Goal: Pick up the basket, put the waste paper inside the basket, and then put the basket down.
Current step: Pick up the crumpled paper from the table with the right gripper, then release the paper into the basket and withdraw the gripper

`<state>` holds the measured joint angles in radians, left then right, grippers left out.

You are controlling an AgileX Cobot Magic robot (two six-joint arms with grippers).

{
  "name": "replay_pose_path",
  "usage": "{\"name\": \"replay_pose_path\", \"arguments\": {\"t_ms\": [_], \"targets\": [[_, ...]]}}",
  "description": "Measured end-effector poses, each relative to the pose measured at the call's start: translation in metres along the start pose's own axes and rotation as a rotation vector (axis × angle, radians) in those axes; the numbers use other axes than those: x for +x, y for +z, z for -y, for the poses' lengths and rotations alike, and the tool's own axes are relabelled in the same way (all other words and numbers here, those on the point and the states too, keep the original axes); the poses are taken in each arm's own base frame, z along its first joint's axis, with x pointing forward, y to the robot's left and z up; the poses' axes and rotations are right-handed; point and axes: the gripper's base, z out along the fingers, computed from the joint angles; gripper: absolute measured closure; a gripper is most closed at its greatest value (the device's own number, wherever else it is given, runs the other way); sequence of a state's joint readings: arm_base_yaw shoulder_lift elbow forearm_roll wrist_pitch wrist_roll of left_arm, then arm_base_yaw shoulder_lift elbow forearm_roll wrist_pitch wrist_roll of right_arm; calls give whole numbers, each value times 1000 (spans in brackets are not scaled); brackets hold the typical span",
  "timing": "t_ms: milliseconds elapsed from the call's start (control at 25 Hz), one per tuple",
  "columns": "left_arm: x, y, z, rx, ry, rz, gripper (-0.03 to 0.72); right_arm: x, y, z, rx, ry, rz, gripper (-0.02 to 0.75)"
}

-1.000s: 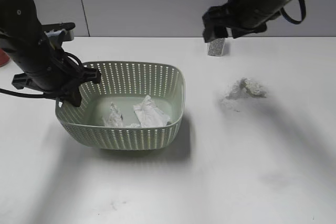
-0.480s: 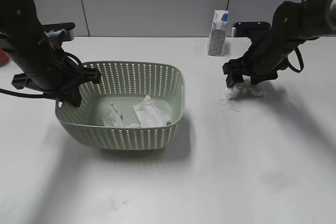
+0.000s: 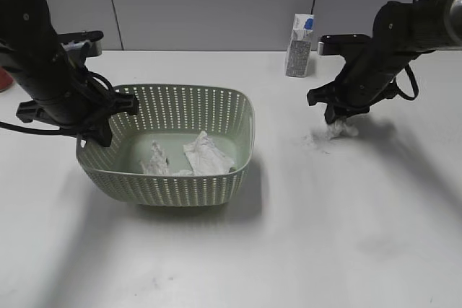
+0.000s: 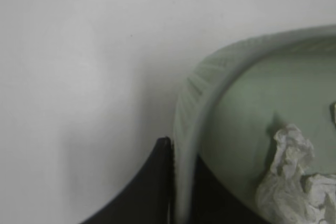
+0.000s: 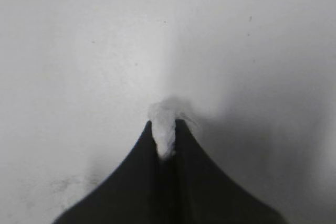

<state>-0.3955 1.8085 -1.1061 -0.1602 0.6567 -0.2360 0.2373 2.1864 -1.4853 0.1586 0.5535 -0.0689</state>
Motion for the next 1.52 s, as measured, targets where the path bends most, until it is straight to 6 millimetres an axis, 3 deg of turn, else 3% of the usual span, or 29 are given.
{"name": "replay_pose_path", "arguments": {"t_ms": [80,240,400,480,600,760,880,1040,1120,1280,1360,1520], "targets": [[0,0,0,0,0,1,685,-8,-21,-2,-4,-4,42,699],[0,0,0,0,0,1,685,-25,-84,-18,-29,-50,180,699],[0,0,0,1,-2,-2,685,-26,-138,-64,-115,-182,282,699],[0,0,1,6,-8,-5,685,-19,-155,-99,-171,-264,308,699],[1,0,1,11,-16,-7,685,-4,-164,-149,-260,-349,323,699],[1,0,1,12,-18,-7,685,16,-156,-199,-347,-417,313,688],[1,0,1,13,-19,-7,685,26,-136,-218,-366,-440,282,540],[1,0,1,13,-19,-7,685,32,-109,-220,-356,-429,219,202],[1,0,1,13,-19,-7,685,32,-106,-220,-354,-422,210,114],[1,0,1,13,-19,-7,685,28,-110,-214,-348,-394,219,105],[1,0,1,13,-19,-8,685,21,-113,-201,-335,-349,218,106],[1,0,1,13,-20,-11,685,1,-114,-144,-261,-250,172,116]]}}
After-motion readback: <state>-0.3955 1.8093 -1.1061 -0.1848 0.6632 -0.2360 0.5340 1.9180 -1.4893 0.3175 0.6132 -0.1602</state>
